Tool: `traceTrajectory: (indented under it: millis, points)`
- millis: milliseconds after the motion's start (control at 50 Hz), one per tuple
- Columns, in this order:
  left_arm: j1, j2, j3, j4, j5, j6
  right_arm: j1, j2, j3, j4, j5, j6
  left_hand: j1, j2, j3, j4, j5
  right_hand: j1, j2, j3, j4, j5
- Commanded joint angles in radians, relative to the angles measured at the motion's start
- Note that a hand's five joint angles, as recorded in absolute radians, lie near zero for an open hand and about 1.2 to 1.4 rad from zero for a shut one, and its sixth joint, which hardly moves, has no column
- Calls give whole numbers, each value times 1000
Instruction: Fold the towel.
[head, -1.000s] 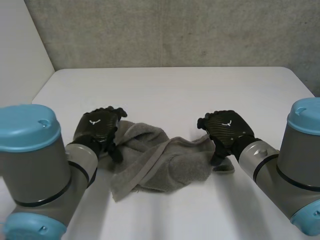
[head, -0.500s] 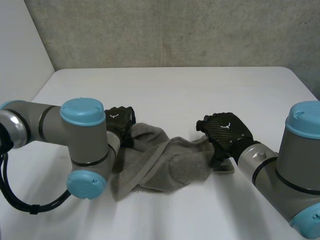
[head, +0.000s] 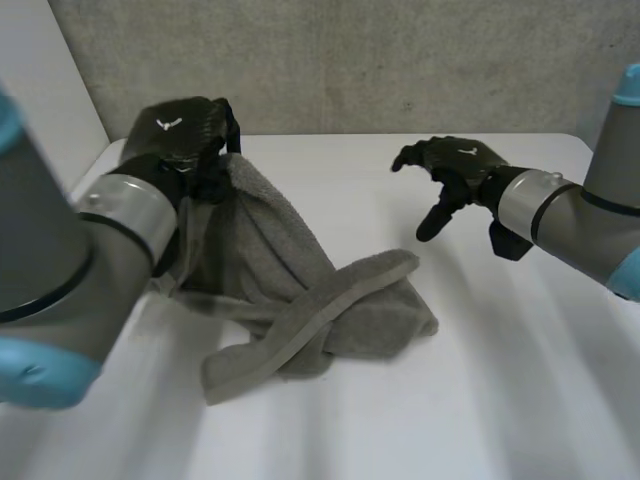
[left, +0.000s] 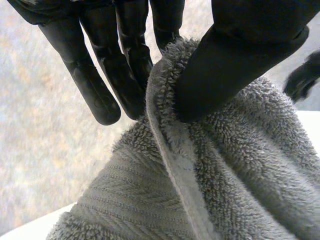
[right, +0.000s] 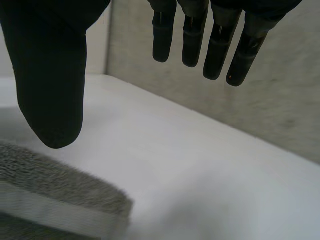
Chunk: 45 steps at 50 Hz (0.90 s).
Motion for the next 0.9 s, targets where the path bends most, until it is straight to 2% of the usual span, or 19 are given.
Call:
traceTrajectory:
  millis: [20, 200, 380, 400, 420, 440, 480, 500, 520, 540, 560, 600, 620, 660, 740, 840, 880, 900]
  points:
    - [-5, 188, -108, -18, 72, 94, 30, 99, -73, 78, -130, 67, 234, 185, 185, 182, 205, -43, -111, -71, -65, -50]
    - [-19, 278, -177, -24, 83, 128, 140, 202, -90, 82, -248, 196, 234, 185, 185, 182, 205, -55, -123, -83, -77, -62]
    - [-34, 303, -203, -29, 105, 128, 234, 293, -173, 81, -287, 331, 234, 185, 185, 182, 205, 36, -32, 8, 14, 29]
    - [-31, 303, -202, -26, 108, 128, 242, 299, -187, 82, -293, 343, 234, 185, 185, 182, 205, 167, 99, 139, 145, 159]
    - [-25, 297, -197, -24, 109, 130, 245, 299, -194, 81, -302, 345, 234, 185, 185, 182, 205, 392, 324, 364, 370, 385]
    - [-25, 297, -197, -24, 109, 130, 245, 299, -194, 81, -302, 345, 234, 185, 185, 182, 205, 394, 326, 366, 372, 387]
    - [-22, 291, -192, -21, 109, 130, 245, 282, -219, 64, -289, 346, 234, 185, 185, 182, 205, 1069, 1001, 1040, 1046, 1061]
    - [-10, 286, -185, -15, 114, 133, 245, 282, -219, 64, -288, 346, 234, 185, 185, 182, 205, 1072, 1004, 1043, 1049, 1064]
    - [12, 276, -170, -3, 120, 145, 242, 268, -257, 53, -259, 340, 234, 185, 185, 182, 205, 1072, 1004, 1043, 1049, 1064]
    - [35, 259, -150, 13, 124, 162, 236, 252, -312, 29, -192, 333, 234, 185, 185, 182, 205, 1072, 1004, 1043, 1049, 1064]
    - [35, 259, -149, 13, 124, 162, 236, 251, -312, 29, -192, 333, 234, 185, 185, 182, 205, 1072, 1004, 1043, 1049, 1064]
    - [69, 228, -119, 39, 129, 186, 225, 190, -389, -45, 20, 288, 234, 185, 185, 182, 205, 1072, 1004, 1043, 1049, 1064]
    - [97, 198, -87, 68, 129, 214, 225, 190, -389, -45, 22, 288, 234, 185, 185, 182, 205, 1072, 1004, 1043, 1049, 1064]
    - [121, 167, -45, 102, 131, 239, 179, 86, -385, -133, 199, 177, 234, 185, 185, 182, 205, 1072, 1004, 1043, 1049, 1064]
    - [133, 69, 94, 187, 132, 274, 168, -23, -331, -222, 270, 68, 234, 185, 185, 182, 205, 1072, 1004, 1043, 1049, 1064]
    - [135, -16, 183, 214, 132, 275, 170, -144, -147, -358, 267, 0, 234, 185, 185, 182, 205, 1072, 1004, 1043, 1049, 1064]
    - [135, -45, 185, 215, 129, 269, 173, -210, 15, -445, 275, -17, 234, 185, 185, 182, 205, 1072, 1004, 1043, 1049, 1064]
    - [135, -45, 185, 215, 129, 269, 173, -210, 16, -445, 275, -17, 234, 185, 185, 182, 205, 1072, 1004, 1043, 1049, 1064]
